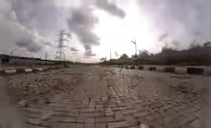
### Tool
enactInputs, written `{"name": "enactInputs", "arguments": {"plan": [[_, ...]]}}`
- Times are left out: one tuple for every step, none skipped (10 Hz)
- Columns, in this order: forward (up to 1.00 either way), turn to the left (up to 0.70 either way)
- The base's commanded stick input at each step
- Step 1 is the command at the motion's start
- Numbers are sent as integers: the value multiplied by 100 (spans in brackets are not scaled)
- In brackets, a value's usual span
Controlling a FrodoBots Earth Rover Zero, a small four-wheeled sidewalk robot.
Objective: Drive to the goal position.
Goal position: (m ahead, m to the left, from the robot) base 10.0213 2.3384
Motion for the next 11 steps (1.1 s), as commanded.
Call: {"name": "enactInputs", "arguments": {"plan": [[100, 0], [100, 0], [100, 0], [100, 0], [100, 0], [100, 0], [100, 0], [100, 0], [100, 0], [100, 0], [100, 27]]}}
